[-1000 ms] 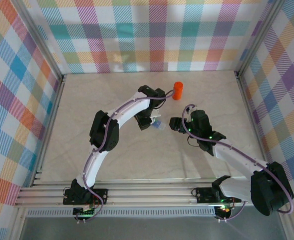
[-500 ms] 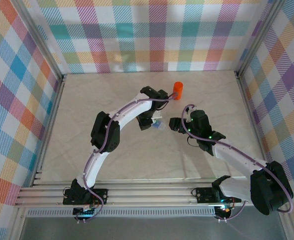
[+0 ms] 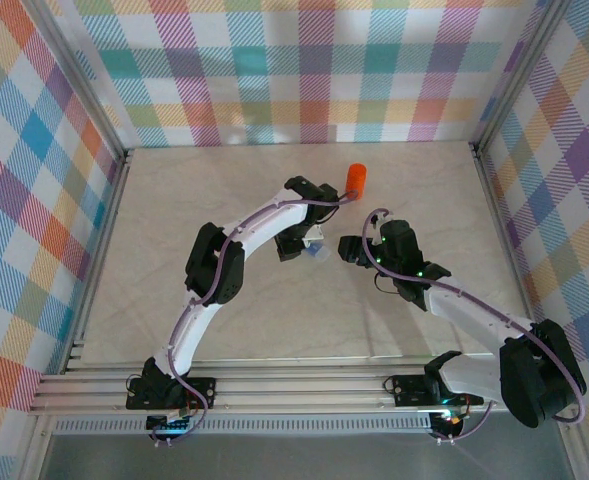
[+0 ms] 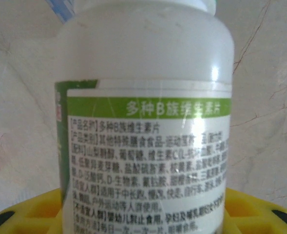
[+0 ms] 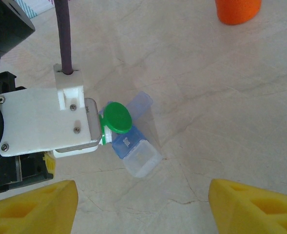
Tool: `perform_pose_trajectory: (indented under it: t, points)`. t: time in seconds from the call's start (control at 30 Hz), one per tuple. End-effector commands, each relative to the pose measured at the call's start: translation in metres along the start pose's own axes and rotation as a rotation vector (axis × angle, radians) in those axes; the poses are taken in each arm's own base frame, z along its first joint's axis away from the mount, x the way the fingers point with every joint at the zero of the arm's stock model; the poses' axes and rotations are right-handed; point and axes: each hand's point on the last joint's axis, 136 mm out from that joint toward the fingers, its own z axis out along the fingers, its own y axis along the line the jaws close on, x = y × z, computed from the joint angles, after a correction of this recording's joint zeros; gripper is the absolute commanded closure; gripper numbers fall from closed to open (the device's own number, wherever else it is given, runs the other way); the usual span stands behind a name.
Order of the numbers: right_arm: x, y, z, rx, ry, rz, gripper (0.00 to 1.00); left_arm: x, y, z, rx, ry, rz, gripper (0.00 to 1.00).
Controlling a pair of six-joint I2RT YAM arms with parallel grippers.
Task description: Sort the pills into containers
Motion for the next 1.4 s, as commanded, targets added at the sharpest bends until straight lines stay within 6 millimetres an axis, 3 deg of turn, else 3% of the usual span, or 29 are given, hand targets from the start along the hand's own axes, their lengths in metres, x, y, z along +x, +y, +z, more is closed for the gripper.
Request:
perform_pose_trajectory:
  t: [0.0, 0.23, 0.7, 0.8, 0.97, 1.13, 1.23, 1.37]
  points:
    - [-0.008, 0.005, -0.001, -0.024, -0.023, 0.013, 0.27, 0.006, -0.005, 0.011, 0.022, 0.05, 0.037, 1.0]
    - [-0.006, 0.005, 0.001, -0.03, -0.016, 0.018, 0.27, 0.006, 0.007, -0.026, -0.006, -0.062, -0.005, 1.0]
    - [-0.002, 0.002, 0.006, -0.018, -0.003, 0.019, 0.27, -0.002, 0.018, -0.046, -0.036, -0.14, -0.038, 1.0]
    - [-0.003, 0.003, 0.005, -0.022, -0.003, 0.019, 0.27, -0.007, 0.01, -0.036, -0.008, -0.134, -0.022, 1.0]
    - [-0.004, 0.003, 0.003, -0.021, -0.009, 0.017, 0.27, 0.003, -0.004, 0.006, 0.009, 0.015, 0.032, 1.0]
    - [-0.004, 0.005, 0.003, -0.028, -0.009, 0.019, 0.27, 0.009, -0.005, 0.024, 0.001, 0.086, 0.061, 1.0]
    - [-0.004, 0.004, 0.003, -0.025, -0.01, 0.02, 0.27, 0.008, -0.004, 0.02, 0.001, 0.078, 0.059, 1.0]
    - [-0.004, 0.003, 0.003, -0.023, -0.011, 0.021, 0.27, 0.002, 0.008, -0.003, -0.047, 0.011, 0.026, 1.0]
